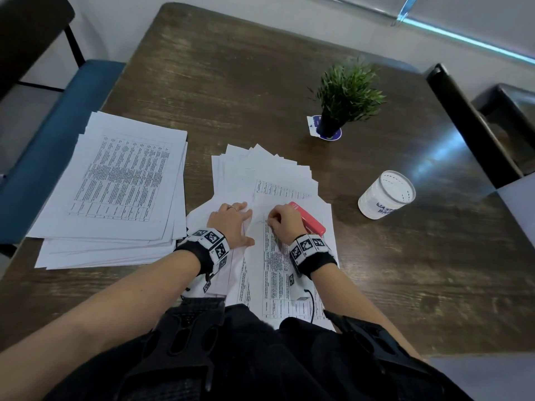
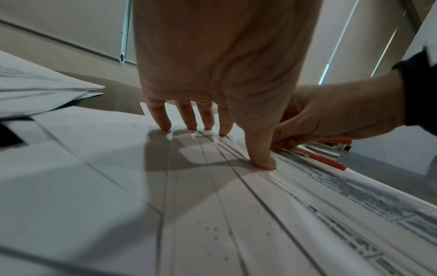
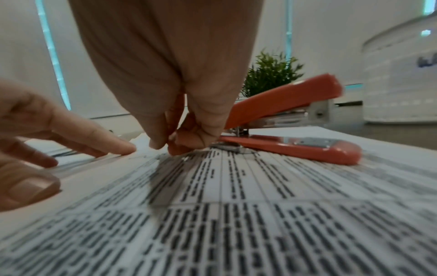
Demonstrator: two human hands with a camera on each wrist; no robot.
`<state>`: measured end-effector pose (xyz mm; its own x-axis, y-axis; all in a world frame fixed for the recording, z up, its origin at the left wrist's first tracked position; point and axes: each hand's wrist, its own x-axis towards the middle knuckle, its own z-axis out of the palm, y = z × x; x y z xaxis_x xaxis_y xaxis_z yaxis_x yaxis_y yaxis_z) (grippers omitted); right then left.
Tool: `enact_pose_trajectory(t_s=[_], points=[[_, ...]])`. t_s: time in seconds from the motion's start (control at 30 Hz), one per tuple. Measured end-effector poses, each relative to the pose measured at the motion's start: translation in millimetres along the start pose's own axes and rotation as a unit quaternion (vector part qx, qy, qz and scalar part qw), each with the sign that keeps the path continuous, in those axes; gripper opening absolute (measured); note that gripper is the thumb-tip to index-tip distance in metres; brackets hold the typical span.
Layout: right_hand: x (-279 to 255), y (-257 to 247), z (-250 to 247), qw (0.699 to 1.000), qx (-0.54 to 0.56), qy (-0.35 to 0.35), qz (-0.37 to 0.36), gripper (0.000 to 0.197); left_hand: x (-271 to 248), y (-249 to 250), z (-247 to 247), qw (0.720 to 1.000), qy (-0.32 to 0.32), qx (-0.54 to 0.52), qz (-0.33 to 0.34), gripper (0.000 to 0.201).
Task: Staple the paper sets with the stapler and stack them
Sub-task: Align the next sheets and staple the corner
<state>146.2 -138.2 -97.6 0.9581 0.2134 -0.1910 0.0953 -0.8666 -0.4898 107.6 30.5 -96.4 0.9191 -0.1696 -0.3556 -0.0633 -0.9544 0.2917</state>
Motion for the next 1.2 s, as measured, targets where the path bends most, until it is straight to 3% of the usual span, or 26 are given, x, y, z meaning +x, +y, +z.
enact_pose_trajectory(t_s=[0.23,0.57,0.87,1.07,1.2], points=[[-3.9,7.9,1.8,1.0,-0.024,-0.002,0.009,0.014,0.7,-1.4,0.0,1.0,0.001,-0.01,0.001,0.086],[0.7,-9.2,3.1,0.998,-0.019,-0.025,-0.052,0.018,-0.1,-2.0,0.6,1.0,0.008,-0.012,0.0,0.084],[3.7,-12.3,20.2,0.983,-0.136,-0.025,-0.119,0.011,-1.0,-0.8,0.2,1.0,0.015,-0.019,0.002,0.065],[3.1,-7.2,24.0,0.971,-0.205,-0.047,-0.112,0.022,-1.8,-2.1,0.9,0.999,0.017,-0.027,0.001,0.078],[-2.1,-2.4,9.8,0.988,-0.14,-0.047,-0.037,0.024,-1.3,-0.8,0.7,1.0,0.009,-0.028,-0.008,0.085]])
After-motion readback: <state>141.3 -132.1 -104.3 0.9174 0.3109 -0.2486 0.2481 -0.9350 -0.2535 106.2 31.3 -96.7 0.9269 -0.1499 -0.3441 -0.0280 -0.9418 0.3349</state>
